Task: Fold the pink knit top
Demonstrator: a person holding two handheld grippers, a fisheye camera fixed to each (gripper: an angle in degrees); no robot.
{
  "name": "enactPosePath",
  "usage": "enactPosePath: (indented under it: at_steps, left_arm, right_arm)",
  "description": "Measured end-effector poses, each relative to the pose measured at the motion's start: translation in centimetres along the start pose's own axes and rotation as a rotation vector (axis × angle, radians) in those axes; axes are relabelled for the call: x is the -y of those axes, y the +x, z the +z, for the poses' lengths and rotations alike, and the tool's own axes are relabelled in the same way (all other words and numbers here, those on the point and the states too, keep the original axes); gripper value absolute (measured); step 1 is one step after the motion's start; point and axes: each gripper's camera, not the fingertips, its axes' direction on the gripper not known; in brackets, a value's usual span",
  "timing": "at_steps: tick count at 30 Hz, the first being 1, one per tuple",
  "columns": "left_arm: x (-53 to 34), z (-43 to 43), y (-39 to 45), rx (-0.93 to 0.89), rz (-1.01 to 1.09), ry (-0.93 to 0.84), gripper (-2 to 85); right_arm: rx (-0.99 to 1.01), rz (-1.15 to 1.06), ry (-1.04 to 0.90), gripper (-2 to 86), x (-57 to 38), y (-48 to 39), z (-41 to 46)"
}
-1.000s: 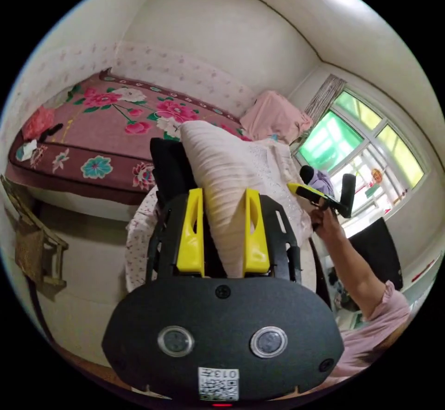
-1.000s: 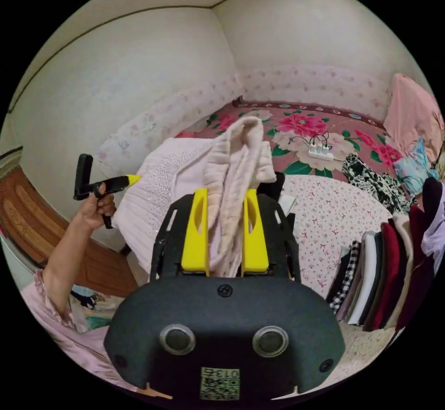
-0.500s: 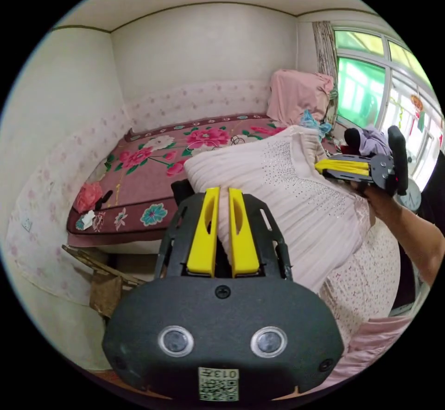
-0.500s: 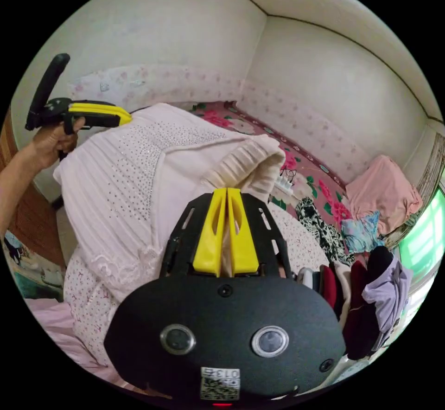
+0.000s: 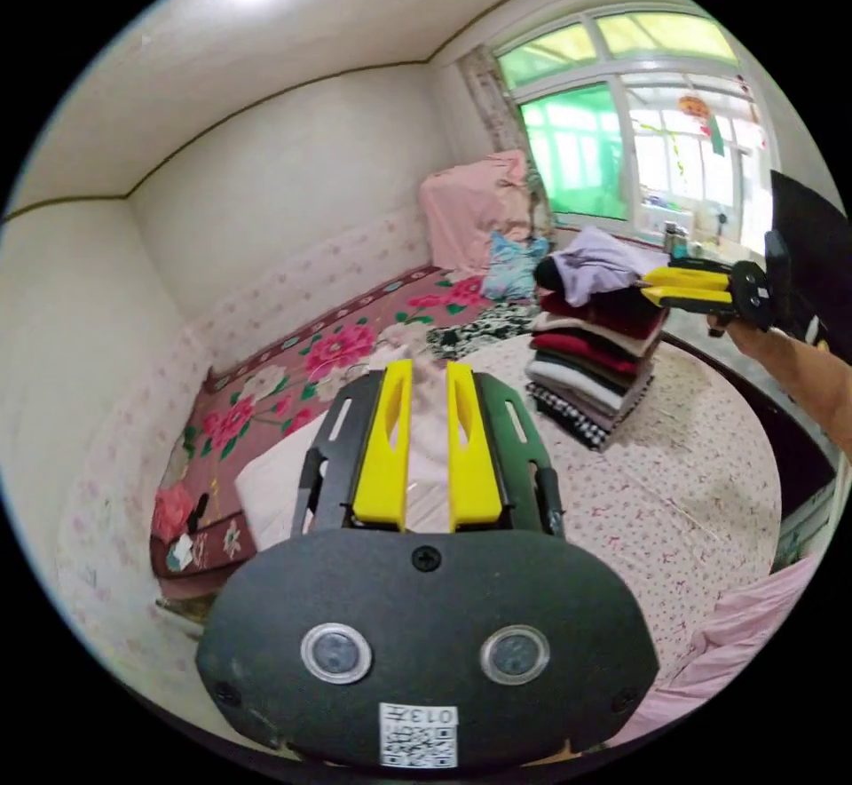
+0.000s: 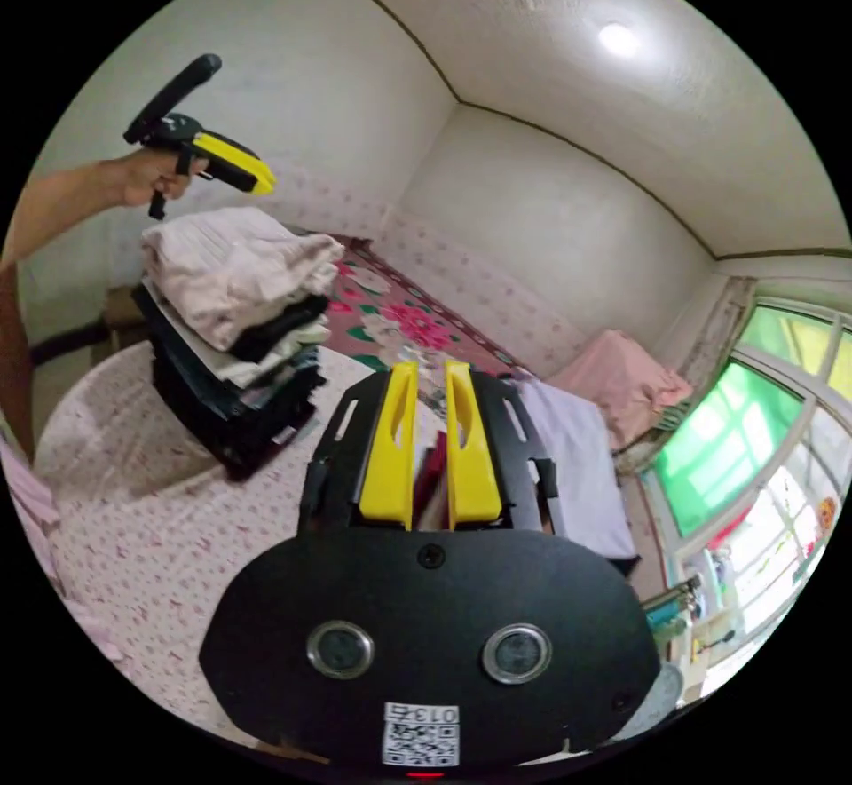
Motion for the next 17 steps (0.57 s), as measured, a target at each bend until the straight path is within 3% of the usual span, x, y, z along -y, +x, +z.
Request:
enactPosePath:
  at_steps: [6, 13, 17]
  left_arm:
    - [8.3, 6.9, 15.9, -0.151, 0.193, 0.037, 10.2]
    - [15.3, 13.1, 32.2, -0.14, 0.429, 0.083, 13.5]
    - [17.2, 15.2, 35.2, -0.11, 0.45, 0.013, 13.4]
  right_arm:
    - [-0.186, 0.034, -0.104, 9.5, -8.1, 9.1, -0.9]
    - [-0.154, 0.085, -0.208, 13.0, -14.9, 17.9, 2.2]
    - [-0.094, 0.078, -0.258, 13.3, -16.9, 20.8, 4.6]
